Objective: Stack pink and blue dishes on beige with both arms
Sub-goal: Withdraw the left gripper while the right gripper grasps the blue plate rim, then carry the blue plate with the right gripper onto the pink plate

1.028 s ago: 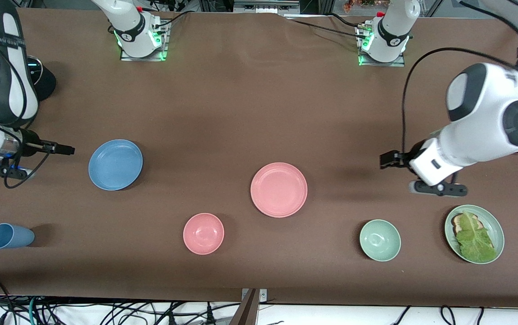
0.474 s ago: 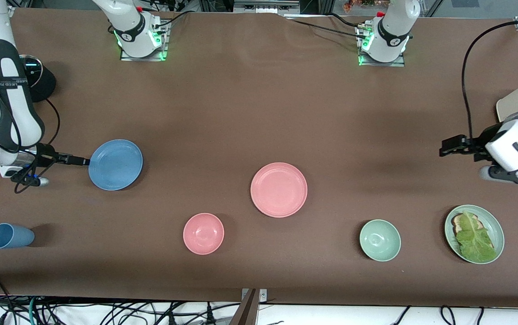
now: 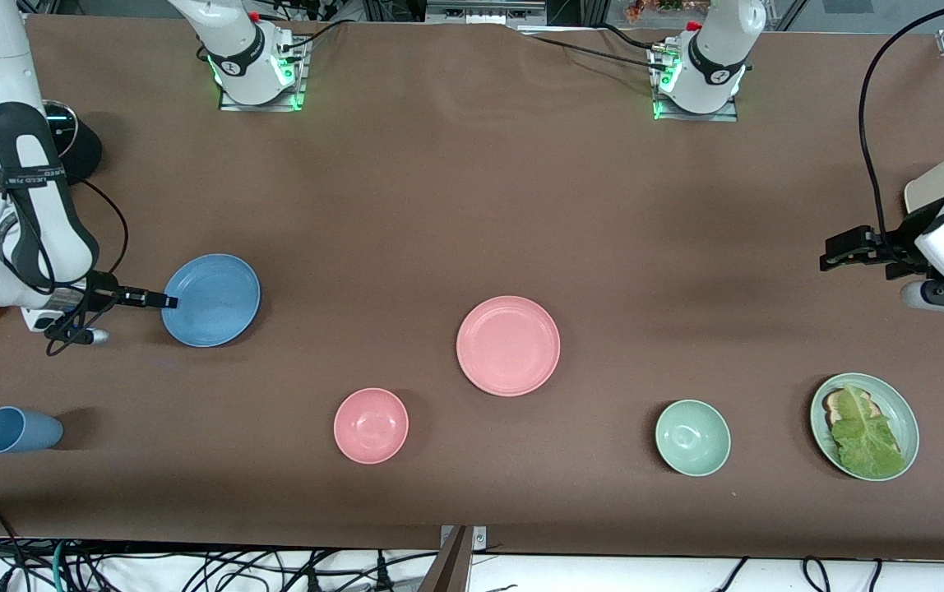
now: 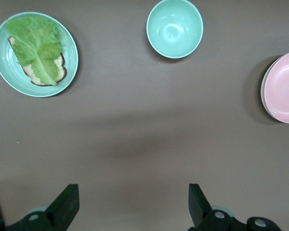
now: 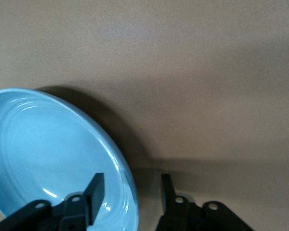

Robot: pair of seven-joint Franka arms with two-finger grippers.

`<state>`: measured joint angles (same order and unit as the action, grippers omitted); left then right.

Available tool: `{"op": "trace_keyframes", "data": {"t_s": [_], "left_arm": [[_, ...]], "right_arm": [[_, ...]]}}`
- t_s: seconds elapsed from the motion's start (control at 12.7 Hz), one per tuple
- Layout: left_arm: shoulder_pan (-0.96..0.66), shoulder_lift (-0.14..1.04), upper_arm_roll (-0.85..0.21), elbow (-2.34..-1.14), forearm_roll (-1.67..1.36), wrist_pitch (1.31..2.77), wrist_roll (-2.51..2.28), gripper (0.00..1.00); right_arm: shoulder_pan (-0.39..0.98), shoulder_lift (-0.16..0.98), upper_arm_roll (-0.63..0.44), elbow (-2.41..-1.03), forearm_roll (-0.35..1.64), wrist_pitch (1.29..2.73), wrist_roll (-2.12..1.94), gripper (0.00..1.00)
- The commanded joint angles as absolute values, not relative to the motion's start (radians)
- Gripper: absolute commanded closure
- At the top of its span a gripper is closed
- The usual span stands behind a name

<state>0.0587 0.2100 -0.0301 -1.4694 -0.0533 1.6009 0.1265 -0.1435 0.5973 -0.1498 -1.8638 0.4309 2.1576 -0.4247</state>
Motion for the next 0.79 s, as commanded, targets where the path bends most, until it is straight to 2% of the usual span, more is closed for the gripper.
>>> {"op": "trace_keyframes", "data": {"t_s": [0.0, 0.16, 0.24, 0.55, 0.71], "left_arm": [[0.054, 0.149, -0.029, -1.46, -0.041, 1.585, 0.132, 0.0], [0.052, 0.115, -0.028, -1.465, -0.043, 1.531, 0.133, 0.0], [0.051, 0.1, -0.029, -1.459, -0.041, 1.476, 0.133, 0.0], [0.043, 0.091, -0.035, -1.474, -0.031, 1.413, 0.144, 0.0], [0.038, 0.081, -0.037, -1.465, -0.031, 1.402, 0.143, 0.0]], "right_arm": [[-0.16, 0.609, -0.135, -1.852, 0.457, 2.169, -0.453, 0.71], [-0.161, 0.618, -0.135, -1.852, 0.457, 2.169, -0.469, 0.93], [-0.161, 0.623, -0.135, -1.848, 0.457, 2.166, -0.471, 1.0], [-0.149, 0.618, -0.132, -1.81, 0.454, 2.116, -0.474, 1.0], [-0.146, 0.614, -0.127, -1.74, 0.454, 1.961, -0.469, 1.0]]}}
